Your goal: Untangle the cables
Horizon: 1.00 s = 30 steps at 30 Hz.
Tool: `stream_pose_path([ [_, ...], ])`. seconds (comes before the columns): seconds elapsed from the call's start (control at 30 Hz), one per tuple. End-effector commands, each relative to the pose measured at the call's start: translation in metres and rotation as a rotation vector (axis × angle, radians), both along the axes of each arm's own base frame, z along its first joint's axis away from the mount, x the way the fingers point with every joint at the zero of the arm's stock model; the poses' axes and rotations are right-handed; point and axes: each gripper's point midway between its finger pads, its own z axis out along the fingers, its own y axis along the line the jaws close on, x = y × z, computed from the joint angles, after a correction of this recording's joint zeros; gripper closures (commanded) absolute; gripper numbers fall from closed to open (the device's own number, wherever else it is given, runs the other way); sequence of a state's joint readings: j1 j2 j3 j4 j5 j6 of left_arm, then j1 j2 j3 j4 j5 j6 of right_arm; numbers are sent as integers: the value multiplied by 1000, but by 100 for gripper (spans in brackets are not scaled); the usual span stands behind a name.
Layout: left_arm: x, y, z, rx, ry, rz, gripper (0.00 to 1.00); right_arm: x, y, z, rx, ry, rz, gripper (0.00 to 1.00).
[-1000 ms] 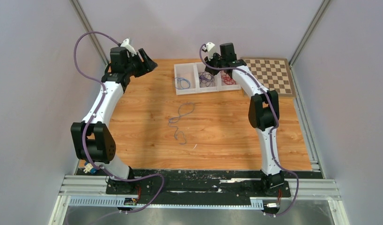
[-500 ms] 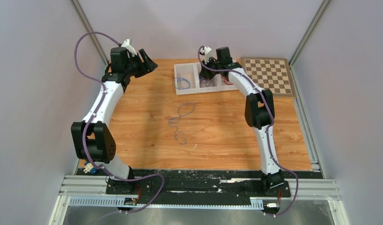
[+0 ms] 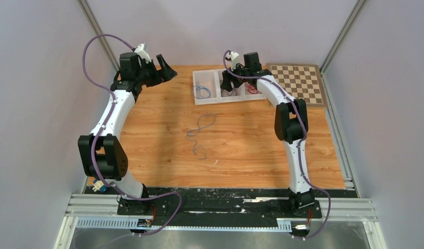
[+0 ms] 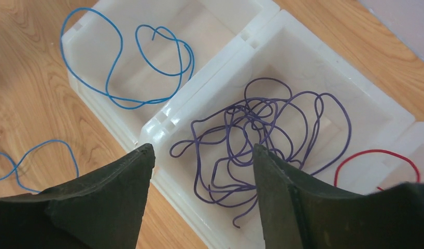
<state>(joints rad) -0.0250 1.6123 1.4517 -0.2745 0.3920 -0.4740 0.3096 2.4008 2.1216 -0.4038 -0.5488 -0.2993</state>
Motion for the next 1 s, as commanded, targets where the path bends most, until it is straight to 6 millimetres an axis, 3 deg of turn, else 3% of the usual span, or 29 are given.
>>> stream_pose_path([
  [0.0, -6, 2, 33, -29, -95, -98, 0, -14, 6, 110, 114, -153, 42, 28],
  [0.17, -29, -4, 35, -78, -116, -309, 0, -47, 7, 161, 168, -197, 108, 9],
  [0.27, -52, -16, 28, 46, -162, -454, 0, -70, 1, 177, 167, -213, 125, 1],
  [0.33, -74, -26, 8, 181, -177, -600, 0, -87, -5, 179, 153, -214, 137, 0],
  [0.37, -90, -26, -9, 257, -155, -689, 0, -95, -9, 178, 143, -213, 142, 0],
  [0.47, -132, -53, -51, 391, -93, -921, 0, -120, -19, 162, 109, -174, 139, 0],
  [0.5, -139, -51, -63, 470, -89, -966, 0, -128, -22, 156, 99, -157, 138, 0],
  [0.6, -166, -72, -108, 615, -61, -1090, 0, -148, -32, 140, 80, -115, 125, 0],
  [0.63, -161, -72, -112, 688, -89, -1076, 0, -153, -35, 135, 74, -102, 122, 0],
  [0.67, -174, -83, -128, 714, -73, -1120, 0, -158, -37, 132, 70, -92, 118, 0],
  [0.7, -172, -93, -132, 773, -101, -1114, 0, -162, -39, 129, 65, -86, 115, 0],
  [0.8, -166, -99, -169, 883, -39, -1072, 0, -173, -44, 120, 55, -67, 110, 0],
  [0.97, -155, -108, -198, 896, 32, -1080, 0, -182, -51, 109, 24, -62, 106, 0],
])
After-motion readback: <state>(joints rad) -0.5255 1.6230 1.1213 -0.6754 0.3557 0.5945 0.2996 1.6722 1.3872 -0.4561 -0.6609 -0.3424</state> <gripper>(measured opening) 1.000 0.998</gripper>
